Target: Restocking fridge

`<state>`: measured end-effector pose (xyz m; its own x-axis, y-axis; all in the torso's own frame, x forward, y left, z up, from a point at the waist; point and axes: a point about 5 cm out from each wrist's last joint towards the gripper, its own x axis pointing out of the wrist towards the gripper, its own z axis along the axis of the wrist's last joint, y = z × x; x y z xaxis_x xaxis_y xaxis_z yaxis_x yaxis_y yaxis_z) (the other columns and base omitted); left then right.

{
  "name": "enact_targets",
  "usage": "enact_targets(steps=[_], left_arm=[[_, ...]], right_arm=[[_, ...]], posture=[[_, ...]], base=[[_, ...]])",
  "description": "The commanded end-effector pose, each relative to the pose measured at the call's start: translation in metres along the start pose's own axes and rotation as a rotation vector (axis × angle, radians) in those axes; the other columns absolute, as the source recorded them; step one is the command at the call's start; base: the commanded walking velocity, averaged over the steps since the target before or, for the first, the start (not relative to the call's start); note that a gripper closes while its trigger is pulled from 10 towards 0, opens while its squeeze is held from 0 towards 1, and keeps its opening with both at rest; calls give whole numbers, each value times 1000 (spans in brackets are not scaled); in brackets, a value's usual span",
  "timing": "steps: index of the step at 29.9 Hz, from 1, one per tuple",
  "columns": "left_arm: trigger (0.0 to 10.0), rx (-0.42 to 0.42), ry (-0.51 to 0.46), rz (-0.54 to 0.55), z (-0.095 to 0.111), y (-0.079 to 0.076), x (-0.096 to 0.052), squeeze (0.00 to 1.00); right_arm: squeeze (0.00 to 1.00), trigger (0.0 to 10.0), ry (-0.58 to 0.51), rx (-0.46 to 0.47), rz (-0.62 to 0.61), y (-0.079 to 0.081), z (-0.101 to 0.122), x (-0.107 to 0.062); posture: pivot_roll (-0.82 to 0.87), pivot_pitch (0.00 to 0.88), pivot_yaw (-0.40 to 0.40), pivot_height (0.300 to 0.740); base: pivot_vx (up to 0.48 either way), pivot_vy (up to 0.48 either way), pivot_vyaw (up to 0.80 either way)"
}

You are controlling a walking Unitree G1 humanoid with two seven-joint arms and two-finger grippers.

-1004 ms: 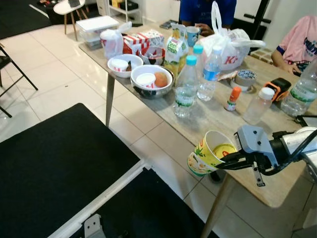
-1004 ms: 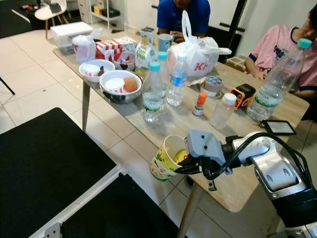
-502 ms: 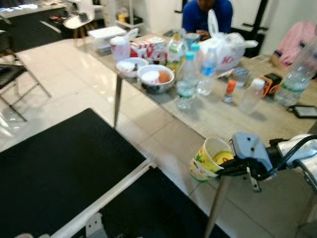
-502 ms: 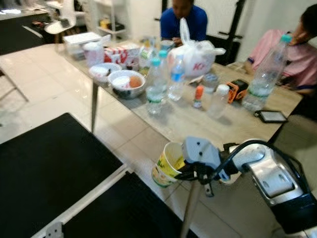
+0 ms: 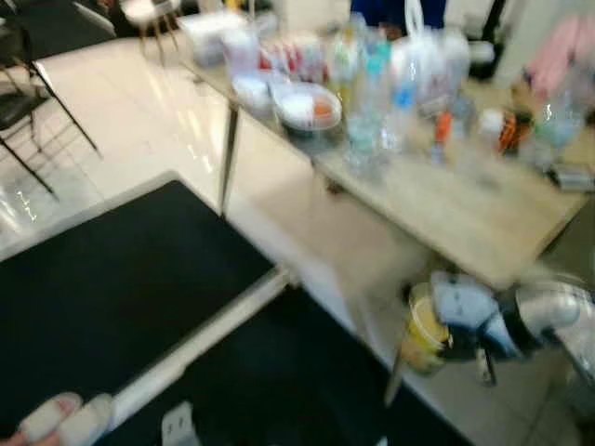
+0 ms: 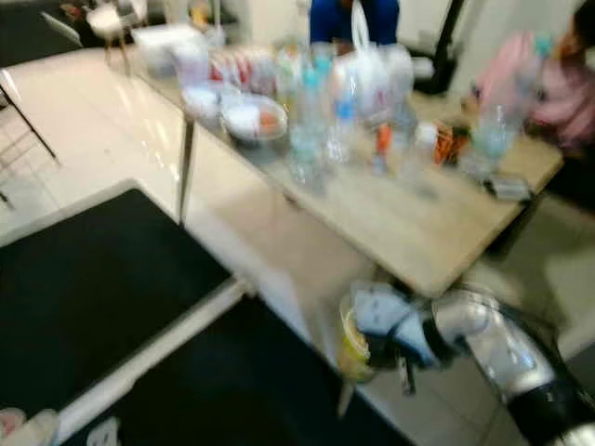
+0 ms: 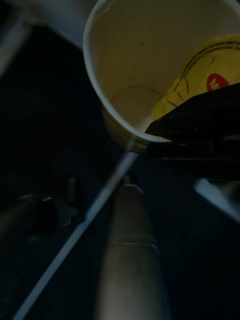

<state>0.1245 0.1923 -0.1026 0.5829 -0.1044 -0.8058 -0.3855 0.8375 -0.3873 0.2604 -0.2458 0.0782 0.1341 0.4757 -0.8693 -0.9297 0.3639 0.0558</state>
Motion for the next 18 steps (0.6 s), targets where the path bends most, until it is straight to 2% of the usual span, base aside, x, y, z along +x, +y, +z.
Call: enact_targets(steps=[1,2,3,4,5,8,9,10,11,12,13,15,17,18], left_arm=[[10000,-1,45,-4,-11,-1,-1,0],[10000,0,45,-6,-11,-2,-1,0],[10000,0,45,-7,-11,-2,-1,0],[10000,0,45,-7,-11,-2,-1,0],[10000,0,45,-7,-11,-2,-1,0],[10000,1,45,-7,-11,-2,-1,0],[10000,1,45,-7,-11,-2,-1,0],[10000,1,45,-7,-11,-2,-1,0],[10000,3,46,-6,-11,-1,-1,0],[10000,3,46,-6,-11,-1,-1,0],[10000,7,50,-7,-11,-1,-1,0],[10000,8,50,-7,-11,-1,-1,0],[10000,6,46,-8,-10,-2,-1,0],[10000,5,44,-8,-10,-2,-1,0]], right_arm=[[0,10000,2,43,-20,1,-10,14],[0,10000,14,126,-64,-1,-23,26],[0,10000,60,249,-147,0,-44,41],[0,10000,86,294,-179,2,-52,47],[0,10000,86,294,-179,2,-52,47],[0,10000,114,368,-233,7,-66,55],[0,10000,102,474,-277,15,-77,64],[0,10000,102,474,-277,15,-77,64],[0,10000,98,563,-316,24,-87,74],[0,10000,98,563,-316,24,-87,74],[0,10000,139,743,-409,48,-110,90],[0,10000,158,773,-431,54,-115,93],[0,10000,209,864,-444,78,-131,103],[0,10000,226,888,-451,85,-134,106]], posture=[[-39,10,-31,740],[-38,7,-32,740],[-35,4,-34,740],[-35,4,-34,740],[-35,4,-34,740],[-35,4,-34,740],[-32,1,-33,740],[-32,1,-33,740],[-39,0,-31,740],[-39,0,-31,740],[-35,0,-28,740],[-35,0,-28,740],[-24,0,-21,740],[-24,0,-21,740]], base=[[-307,0,0],[-307,0,0],[-304,0,0],[-304,0,0],[-304,0,0],[-307,0,0],[-307,0,0],[-307,0,0],[-307,0,0],[-307,0,0],[-307,0,0],[-307,0,0],[-309,0,-656],[-311,0,-656]])
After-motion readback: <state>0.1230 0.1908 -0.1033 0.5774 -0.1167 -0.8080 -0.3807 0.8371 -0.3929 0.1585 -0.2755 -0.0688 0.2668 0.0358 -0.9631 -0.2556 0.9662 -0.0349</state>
